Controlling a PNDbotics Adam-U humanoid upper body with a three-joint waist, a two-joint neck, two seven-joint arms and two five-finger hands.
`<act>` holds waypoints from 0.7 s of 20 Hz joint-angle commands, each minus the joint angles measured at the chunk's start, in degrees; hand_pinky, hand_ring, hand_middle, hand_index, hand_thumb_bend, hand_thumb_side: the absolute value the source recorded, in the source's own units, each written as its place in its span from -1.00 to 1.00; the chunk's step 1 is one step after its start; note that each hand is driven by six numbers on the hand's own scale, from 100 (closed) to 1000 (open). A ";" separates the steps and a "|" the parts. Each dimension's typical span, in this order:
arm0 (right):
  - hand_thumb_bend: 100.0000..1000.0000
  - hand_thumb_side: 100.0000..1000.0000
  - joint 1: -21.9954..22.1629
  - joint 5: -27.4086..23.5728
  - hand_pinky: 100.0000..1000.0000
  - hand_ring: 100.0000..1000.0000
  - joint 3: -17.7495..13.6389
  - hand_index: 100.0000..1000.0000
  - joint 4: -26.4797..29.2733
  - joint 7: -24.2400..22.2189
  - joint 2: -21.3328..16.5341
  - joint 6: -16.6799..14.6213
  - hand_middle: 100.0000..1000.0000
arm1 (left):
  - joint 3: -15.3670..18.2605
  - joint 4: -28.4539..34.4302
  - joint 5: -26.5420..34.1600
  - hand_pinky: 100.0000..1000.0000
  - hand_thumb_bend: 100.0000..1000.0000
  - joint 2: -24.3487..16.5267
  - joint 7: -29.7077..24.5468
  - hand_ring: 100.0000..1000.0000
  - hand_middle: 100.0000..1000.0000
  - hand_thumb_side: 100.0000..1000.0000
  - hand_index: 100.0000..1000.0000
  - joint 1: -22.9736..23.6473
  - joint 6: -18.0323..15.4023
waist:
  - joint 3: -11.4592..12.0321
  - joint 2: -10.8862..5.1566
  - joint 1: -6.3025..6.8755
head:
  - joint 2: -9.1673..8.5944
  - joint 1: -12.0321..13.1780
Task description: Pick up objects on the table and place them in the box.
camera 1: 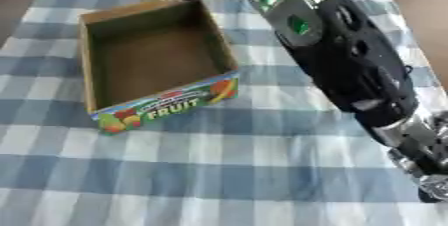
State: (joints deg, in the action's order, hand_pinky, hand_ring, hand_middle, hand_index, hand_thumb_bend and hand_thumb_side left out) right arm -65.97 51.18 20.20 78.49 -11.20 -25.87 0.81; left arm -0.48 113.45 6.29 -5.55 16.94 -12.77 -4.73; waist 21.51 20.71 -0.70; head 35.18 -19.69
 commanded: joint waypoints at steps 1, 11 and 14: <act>-1.00 -0.42 -1.94 4.28 0.41 0.17 -0.75 0.22 -4.73 2.65 2.43 -0.01 -0.40 | -0.27 1.14 0.31 0.20 -1.00 -1.10 -0.41 0.28 0.24 0.35 0.72 -0.84 -0.03 | 0.65 -0.89 0.02 | -0.57 -0.80; -1.00 -0.28 -2.54 15.97 0.46 0.28 -1.14 0.23 -17.15 2.25 6.67 -5.56 -0.25 | -0.68 1.14 0.43 0.21 -1.00 -0.83 -1.10 0.28 0.25 0.36 0.72 -1.11 0.42 | 2.74 -0.45 -0.64 | -0.67 -2.15; -1.00 -0.32 -2.50 18.65 0.46 0.31 -1.72 0.26 -19.82 -0.76 7.76 -7.08 -0.17 | -0.75 1.14 0.45 0.21 -1.00 -0.79 -1.22 0.28 0.25 0.36 0.72 -1.02 0.51 | 2.86 -0.41 -0.60 | -0.67 -2.28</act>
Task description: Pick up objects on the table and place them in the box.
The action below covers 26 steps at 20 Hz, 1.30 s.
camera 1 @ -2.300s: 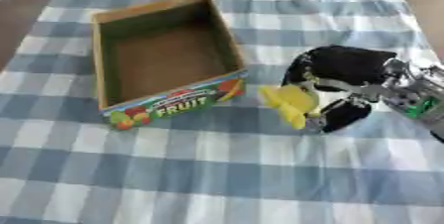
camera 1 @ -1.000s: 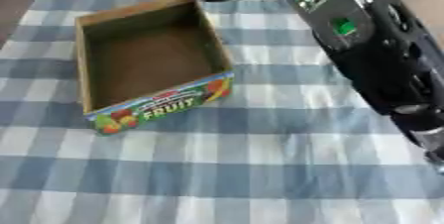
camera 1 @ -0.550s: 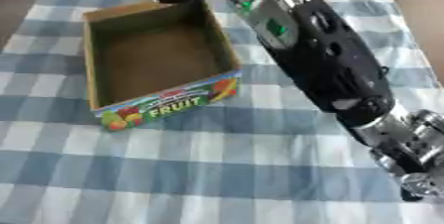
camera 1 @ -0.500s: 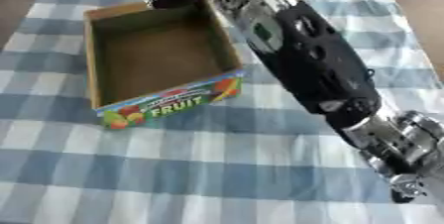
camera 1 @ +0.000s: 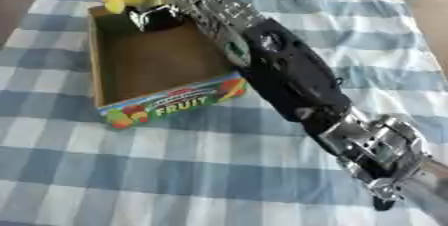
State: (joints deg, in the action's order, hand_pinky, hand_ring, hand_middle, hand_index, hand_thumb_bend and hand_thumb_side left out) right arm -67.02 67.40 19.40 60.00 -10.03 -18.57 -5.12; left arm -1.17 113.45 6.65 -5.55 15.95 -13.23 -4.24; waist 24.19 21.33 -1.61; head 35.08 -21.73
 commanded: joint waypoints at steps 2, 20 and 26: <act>-1.00 -0.33 -1.53 3.48 0.46 0.32 -1.34 0.28 -2.23 -3.60 0.87 -1.78 -0.14 | -0.07 1.14 0.10 0.21 -1.00 -0.80 -0.25 0.28 0.25 0.36 0.72 -0.53 0.02 | 0.25 -1.01 0.30 | -0.57 -0.26; -0.53 0.02 -4.74 8.24 0.68 0.65 -3.00 0.74 -3.14 -17.46 0.70 -12.39 0.41 | -0.42 1.14 0.10 0.21 -1.00 -1.16 -0.81 0.28 0.25 0.37 0.72 -0.63 0.26 | 1.54 -0.63 -1.02 | -0.44 -0.10; -0.09 0.12 -5.03 4.54 0.70 0.66 -3.31 0.80 1.15 -17.65 -0.77 -11.64 0.45 | -0.30 1.14 -0.02 0.21 -1.00 -1.14 -0.74 0.28 0.25 0.37 0.72 -0.46 0.33 | 1.05 -0.56 -0.96 | -0.38 0.44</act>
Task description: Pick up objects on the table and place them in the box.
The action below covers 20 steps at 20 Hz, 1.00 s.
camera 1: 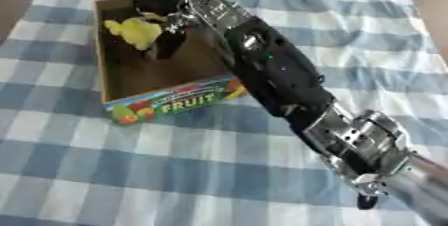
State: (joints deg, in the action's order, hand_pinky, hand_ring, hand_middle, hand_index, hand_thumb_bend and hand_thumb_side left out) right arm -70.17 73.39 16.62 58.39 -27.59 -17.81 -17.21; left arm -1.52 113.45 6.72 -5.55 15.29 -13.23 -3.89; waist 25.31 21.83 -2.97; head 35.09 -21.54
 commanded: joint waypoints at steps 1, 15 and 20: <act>-0.04 0.13 -1.94 -1.80 0.70 0.66 -0.40 0.81 3.50 -0.15 -1.81 0.71 0.46 | 0.07 1.14 -0.10 0.21 -1.00 -1.13 -0.07 0.28 0.25 0.36 0.72 -0.44 -0.01 | -0.19 -1.07 0.44 | -0.43 0.34; 0.03 0.36 -0.18 -7.86 0.70 0.64 -0.49 0.84 19.37 -1.27 -8.09 3.93 0.45 | 0.65 1.14 -0.48 0.22 -1.00 -1.13 0.37 0.28 0.25 0.37 0.72 -0.14 0.03 | -2.16 -1.49 0.95 | -0.55 1.86; -0.20 0.77 4.26 -14.88 0.66 0.53 -3.06 0.76 32.29 0.43 -13.37 9.47 0.32 | 0.95 1.14 -0.62 0.22 -1.00 -1.03 0.77 0.28 0.25 0.37 0.72 -0.15 -0.12 | -3.15 -1.73 1.19 | -0.40 2.90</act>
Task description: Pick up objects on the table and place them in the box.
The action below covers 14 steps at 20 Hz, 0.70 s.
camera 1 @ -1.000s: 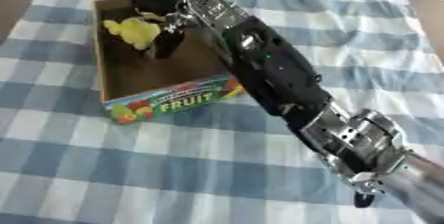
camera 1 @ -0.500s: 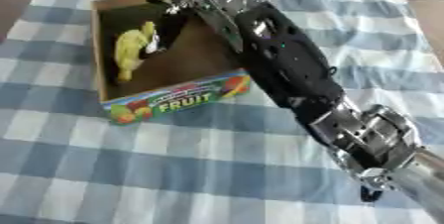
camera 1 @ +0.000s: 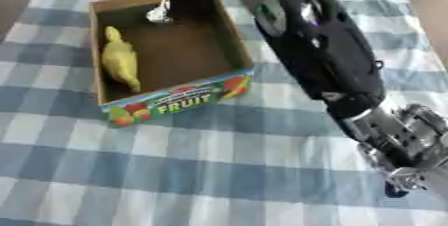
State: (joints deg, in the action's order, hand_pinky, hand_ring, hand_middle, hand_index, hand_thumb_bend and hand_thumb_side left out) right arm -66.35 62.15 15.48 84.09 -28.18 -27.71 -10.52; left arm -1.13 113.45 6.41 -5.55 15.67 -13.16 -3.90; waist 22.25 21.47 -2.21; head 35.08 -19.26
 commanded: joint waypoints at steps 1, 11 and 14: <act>-0.25 0.84 1.80 -5.19 0.65 0.51 -2.79 0.74 9.10 1.81 -4.53 4.65 0.28 | 0.62 1.14 -0.34 0.22 -1.00 -0.99 0.46 0.28 0.25 0.37 0.72 -0.17 -0.11 | -0.32 -1.39 0.57 | -0.37 0.87; -0.99 0.88 17.49 -21.16 0.54 0.32 -10.55 0.58 30.05 20.77 -16.13 21.17 0.03 | 1.04 1.14 -0.54 0.22 -1.00 -0.61 0.94 0.28 0.25 0.36 0.72 -0.35 -0.40 | -2.31 -1.38 2.08 | -0.14 2.85; -1.00 0.90 20.46 -27.40 0.54 0.31 -12.45 0.60 30.45 28.16 -18.76 22.27 0.04 | 1.16 1.14 -0.59 0.22 -1.00 -0.57 1.04 0.29 0.25 0.36 0.72 -0.32 -0.46 | -2.84 -1.34 2.59 | -0.21 3.35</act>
State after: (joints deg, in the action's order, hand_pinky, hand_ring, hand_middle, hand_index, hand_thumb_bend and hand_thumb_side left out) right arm -45.29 37.14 4.47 113.11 -2.71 -43.86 11.10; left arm -0.48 113.45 5.99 -5.52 16.50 -13.13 -4.26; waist 19.37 21.45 0.32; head 35.11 -16.25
